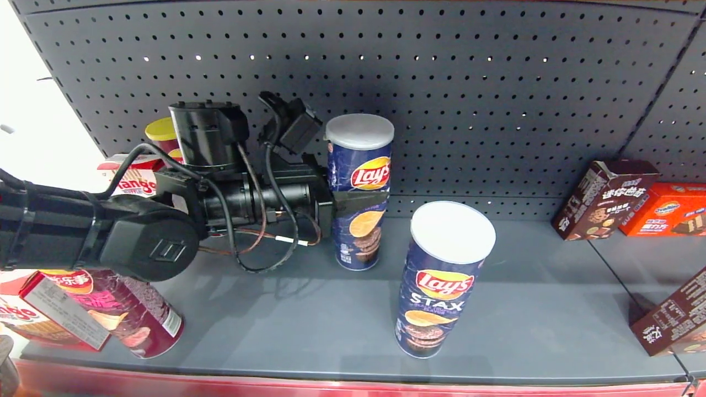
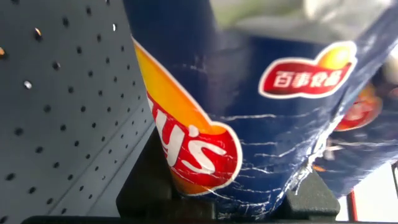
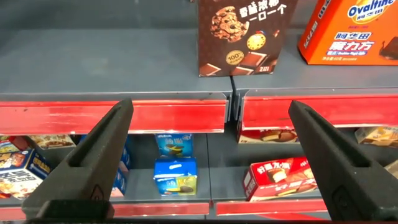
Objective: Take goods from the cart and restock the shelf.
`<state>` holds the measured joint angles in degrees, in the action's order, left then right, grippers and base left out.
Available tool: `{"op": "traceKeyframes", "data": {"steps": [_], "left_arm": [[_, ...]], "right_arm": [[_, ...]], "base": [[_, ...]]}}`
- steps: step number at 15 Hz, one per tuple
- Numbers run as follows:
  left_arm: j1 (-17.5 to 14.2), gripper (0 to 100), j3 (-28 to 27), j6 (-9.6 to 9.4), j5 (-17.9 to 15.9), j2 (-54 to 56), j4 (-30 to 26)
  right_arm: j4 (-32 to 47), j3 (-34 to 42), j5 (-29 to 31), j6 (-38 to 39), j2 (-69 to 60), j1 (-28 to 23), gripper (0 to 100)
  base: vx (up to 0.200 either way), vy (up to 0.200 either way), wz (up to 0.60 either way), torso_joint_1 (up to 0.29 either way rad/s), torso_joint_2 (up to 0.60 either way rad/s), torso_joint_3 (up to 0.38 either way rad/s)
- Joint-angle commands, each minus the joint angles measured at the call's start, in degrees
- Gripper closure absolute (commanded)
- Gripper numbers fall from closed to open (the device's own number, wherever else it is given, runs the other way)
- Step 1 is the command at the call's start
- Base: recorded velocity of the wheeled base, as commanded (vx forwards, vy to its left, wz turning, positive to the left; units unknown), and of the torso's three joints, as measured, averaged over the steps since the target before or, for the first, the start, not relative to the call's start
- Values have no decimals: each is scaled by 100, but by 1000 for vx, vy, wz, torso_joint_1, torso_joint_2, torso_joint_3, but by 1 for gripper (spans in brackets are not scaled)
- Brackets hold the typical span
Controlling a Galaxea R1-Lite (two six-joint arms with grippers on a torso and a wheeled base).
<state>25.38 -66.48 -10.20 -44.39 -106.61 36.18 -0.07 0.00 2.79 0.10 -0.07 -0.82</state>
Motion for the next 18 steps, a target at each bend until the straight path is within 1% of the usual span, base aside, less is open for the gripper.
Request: {"op": "traceKeyframes", "data": {"steps": [1, 4, 5, 7, 12, 18], "left_arm": [[11, 100, -296, 1, -9, -361, 3], [46, 100, -709, 1, -17, -695, 3], [55, 100, -823, 10, -79, -791, 3], [55, 100, -929, 10, -123, -906, 12], [116, 100, -1394, 27, -141, -1222, 21], [169, 100, -1720, 27, -184, -1539, 64]], "right_arm": [[-1, 0, 2, -1, 7, -6, 0], [-1, 0, 2, -1, 7, -6, 0], [-1, 0, 2, -1, 7, -6, 0], [-1, 0, 2, -1, 7, 3, 0], [-10, 0, 2, -1, 7, 3, 0], [-10, 0, 2, -1, 7, -6, 0]], "base": [[0, 0, 0, 0, 0, 0], [0, 0, 0, 0, 0, 0], [0, 0, 0, 0, 0, 0], [0, 0, 0, 0, 0, 0], [0, 0, 0, 0, 0, 0], [0, 0, 0, 0, 0, 0]]}}
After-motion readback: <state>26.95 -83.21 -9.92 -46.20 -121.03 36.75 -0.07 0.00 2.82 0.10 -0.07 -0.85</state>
